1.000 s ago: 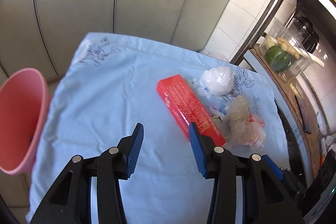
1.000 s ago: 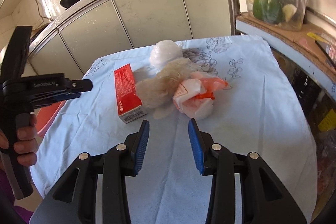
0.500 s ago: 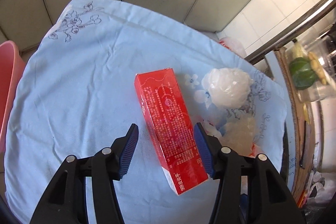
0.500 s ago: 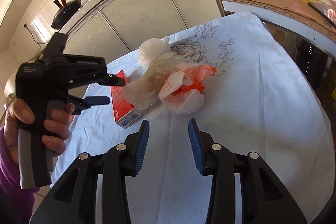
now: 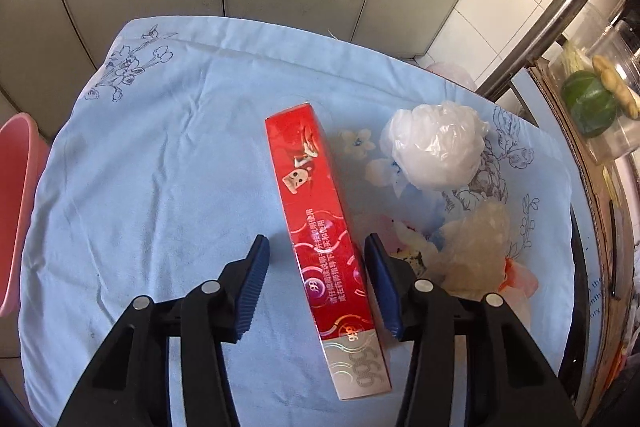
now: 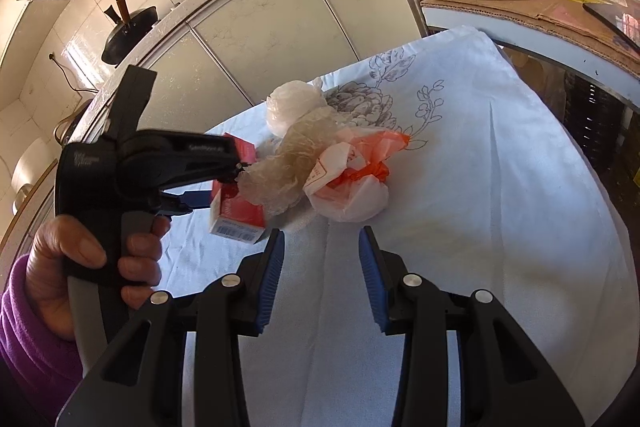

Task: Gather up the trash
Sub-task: 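Grasp the red toothpaste box with the left tool while the right tool grasps the clear plastic bag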

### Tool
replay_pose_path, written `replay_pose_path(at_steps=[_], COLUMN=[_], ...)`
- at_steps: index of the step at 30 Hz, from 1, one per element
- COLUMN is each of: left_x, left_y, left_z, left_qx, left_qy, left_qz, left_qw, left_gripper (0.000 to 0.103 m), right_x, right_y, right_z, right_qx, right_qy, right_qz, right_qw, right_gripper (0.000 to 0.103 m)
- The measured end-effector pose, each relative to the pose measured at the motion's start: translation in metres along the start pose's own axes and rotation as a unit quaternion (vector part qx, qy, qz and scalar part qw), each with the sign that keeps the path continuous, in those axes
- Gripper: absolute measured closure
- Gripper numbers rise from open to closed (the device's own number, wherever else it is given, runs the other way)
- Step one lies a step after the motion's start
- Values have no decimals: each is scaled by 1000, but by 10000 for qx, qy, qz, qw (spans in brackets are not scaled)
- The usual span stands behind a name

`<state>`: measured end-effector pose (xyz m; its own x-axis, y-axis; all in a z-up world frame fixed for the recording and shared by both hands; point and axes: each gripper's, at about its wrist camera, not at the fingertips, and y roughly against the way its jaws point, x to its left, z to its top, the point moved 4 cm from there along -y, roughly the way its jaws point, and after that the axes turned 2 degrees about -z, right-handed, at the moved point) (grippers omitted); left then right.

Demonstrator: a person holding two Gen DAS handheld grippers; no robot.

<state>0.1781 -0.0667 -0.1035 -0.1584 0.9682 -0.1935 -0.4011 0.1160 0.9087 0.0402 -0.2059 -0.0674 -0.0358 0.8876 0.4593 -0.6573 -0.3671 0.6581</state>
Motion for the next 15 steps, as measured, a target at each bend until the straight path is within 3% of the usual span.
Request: replay_pose_path(at_steps=[2,10,15], left_x=[9,45,63], left_y=[5,26,38], left_z=[-3,-23,-33], left_qx=[-67,-230,-373], left_qy=[5,-10,-46], left_qz=[-38,-359,-520], left_qw=[10000,9991,9979], left_gripper=[76,79,79], right_x=[0,23,51], right_y=[0,5,0], right_z=[0,3,23], right_qx=[-6,-163,-278], right_qy=[16,410,709], right_qz=[-8,38,-67], right_qw=[10000,9990,9971], right_gripper=[64,64,64])
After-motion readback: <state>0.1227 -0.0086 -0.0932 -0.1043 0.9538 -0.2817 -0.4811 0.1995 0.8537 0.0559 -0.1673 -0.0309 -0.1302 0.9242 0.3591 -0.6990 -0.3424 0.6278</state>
